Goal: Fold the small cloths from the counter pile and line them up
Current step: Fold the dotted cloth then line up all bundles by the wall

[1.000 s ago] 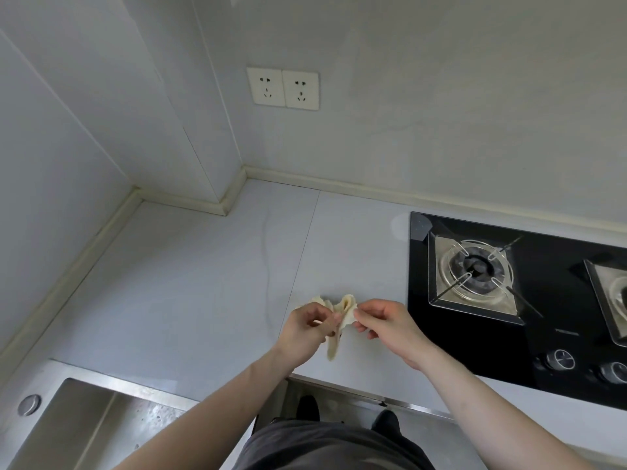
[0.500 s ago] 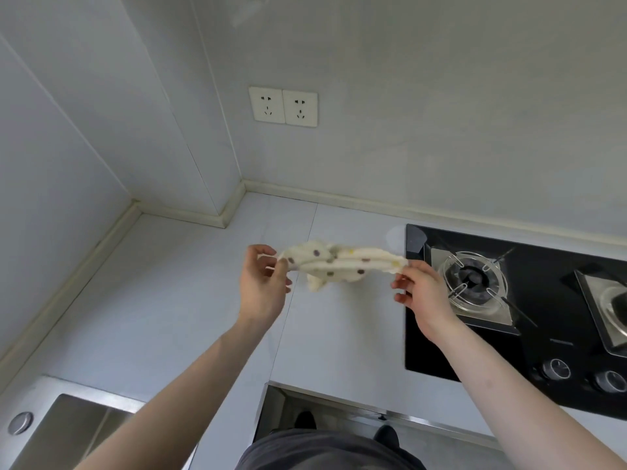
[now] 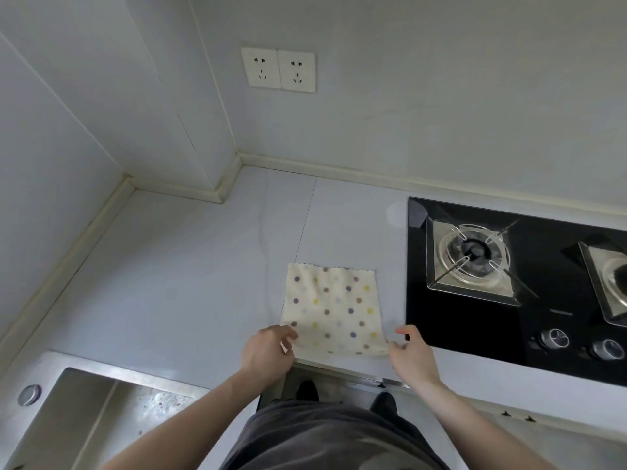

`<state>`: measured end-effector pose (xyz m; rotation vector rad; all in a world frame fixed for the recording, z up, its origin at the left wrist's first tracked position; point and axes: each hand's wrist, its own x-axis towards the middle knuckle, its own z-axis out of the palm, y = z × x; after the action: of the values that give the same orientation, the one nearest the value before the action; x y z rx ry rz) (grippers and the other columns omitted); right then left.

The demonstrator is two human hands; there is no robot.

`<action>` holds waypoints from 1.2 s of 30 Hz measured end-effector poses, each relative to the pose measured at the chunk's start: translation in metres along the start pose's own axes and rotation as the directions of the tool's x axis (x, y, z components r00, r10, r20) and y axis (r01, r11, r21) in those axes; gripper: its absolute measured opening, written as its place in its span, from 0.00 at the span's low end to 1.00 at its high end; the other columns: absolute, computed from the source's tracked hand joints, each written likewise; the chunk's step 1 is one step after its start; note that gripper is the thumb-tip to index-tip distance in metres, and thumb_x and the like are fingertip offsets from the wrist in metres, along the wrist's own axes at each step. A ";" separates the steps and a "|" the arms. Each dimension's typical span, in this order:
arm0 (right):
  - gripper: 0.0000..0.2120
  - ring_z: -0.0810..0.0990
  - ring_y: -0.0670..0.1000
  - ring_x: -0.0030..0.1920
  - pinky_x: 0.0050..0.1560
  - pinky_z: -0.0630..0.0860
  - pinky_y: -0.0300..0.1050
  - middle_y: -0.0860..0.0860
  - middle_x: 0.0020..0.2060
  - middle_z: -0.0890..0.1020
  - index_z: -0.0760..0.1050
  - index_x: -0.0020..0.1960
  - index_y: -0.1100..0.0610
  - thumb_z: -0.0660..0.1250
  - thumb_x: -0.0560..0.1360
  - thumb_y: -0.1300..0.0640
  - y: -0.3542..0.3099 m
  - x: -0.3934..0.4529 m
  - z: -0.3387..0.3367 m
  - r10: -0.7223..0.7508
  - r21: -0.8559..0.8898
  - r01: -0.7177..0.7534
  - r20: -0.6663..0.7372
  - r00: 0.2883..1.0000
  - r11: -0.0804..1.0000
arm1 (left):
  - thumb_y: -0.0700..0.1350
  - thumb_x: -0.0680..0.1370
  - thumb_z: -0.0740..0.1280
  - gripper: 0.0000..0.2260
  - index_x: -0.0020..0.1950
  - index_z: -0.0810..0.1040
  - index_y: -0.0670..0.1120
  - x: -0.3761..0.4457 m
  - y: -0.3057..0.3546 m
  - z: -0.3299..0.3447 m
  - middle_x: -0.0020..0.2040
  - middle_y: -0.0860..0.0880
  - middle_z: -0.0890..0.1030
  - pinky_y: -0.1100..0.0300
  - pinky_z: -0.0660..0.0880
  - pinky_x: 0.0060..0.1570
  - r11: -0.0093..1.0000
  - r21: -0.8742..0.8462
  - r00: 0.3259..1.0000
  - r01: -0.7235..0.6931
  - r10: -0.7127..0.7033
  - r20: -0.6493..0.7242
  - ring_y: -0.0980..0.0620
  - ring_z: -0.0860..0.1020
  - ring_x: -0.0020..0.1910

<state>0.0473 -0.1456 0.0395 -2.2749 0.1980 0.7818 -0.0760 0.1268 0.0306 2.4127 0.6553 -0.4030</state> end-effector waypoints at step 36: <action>0.19 0.80 0.50 0.46 0.39 0.75 0.42 0.47 0.53 0.84 0.76 0.62 0.50 0.75 0.72 0.51 -0.064 0.095 0.013 -0.074 -0.270 0.068 -0.014 0.997 0.961 | 0.51 0.83 0.64 0.04 0.55 0.77 0.54 0.124 0.013 -0.041 0.46 0.54 0.82 0.58 0.71 0.37 0.990 0.109 0.995 0.094 -0.089 -0.047 0.49 0.78 0.45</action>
<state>0.1403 -0.0817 0.0134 -2.5322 0.0202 0.7839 0.0398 0.1870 0.0156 2.5086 0.7830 -0.4379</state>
